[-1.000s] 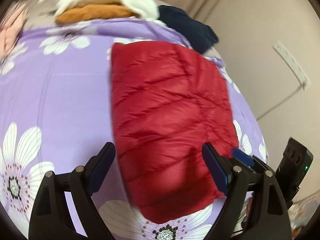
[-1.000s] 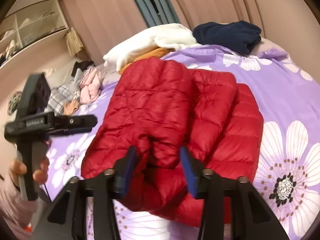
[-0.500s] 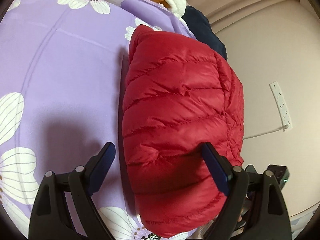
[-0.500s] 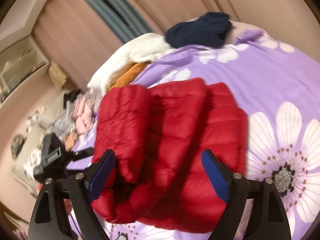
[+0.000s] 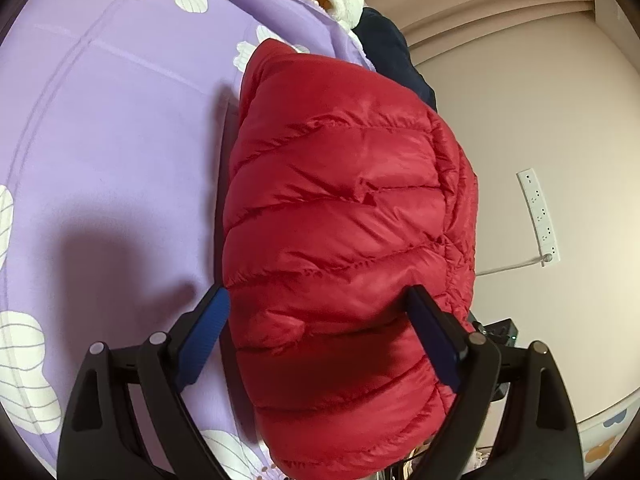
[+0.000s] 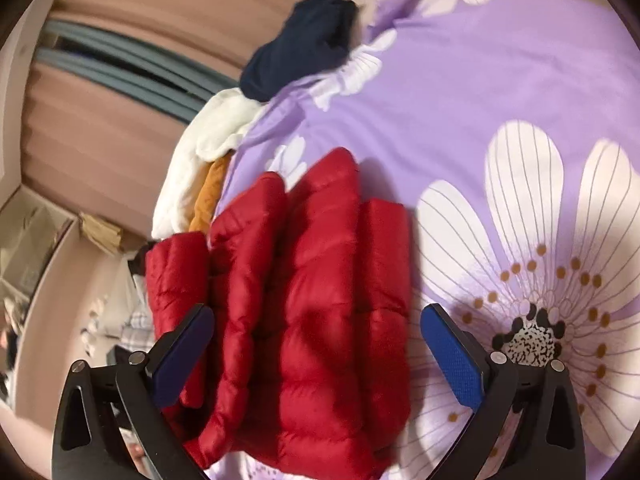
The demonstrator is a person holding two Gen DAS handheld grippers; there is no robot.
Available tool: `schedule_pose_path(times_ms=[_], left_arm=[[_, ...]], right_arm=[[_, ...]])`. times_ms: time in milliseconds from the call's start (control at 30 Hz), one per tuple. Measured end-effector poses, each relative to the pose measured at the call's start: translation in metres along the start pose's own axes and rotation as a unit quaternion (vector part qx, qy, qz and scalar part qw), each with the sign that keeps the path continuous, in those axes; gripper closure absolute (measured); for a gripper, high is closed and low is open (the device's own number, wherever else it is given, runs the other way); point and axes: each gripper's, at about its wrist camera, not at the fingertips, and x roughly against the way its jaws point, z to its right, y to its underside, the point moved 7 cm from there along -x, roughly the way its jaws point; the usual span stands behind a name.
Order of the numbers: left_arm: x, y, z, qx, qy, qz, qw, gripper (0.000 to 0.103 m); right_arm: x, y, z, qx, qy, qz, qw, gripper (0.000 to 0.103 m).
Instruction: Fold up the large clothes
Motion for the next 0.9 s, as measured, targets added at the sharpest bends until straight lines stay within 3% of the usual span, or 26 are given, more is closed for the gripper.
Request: schedule_pose_path(times_ms=[333,567,900], left_arm=[[-0.015,-0.001,-0.001,0.009,0.008,-0.01,0.9999,0.006],[-0.034,-0.002,0.003,0.013,0.01,-0.025,0.9996,0.002],[-0.045,-0.007,0.011,-0.005,-0.008,-0.035,0.9993,0.0]], right_arm=[[-0.023,0.002,0.019,-0.056,-0.025,-0.032,0.998,0.001],[-0.032,0.001,0.011,-0.094,-0.086,-0.047,0.991,0.001],[-0.058,0.006,-0.007,-0.069,-0.06,-0.082,0.992,0.0]])
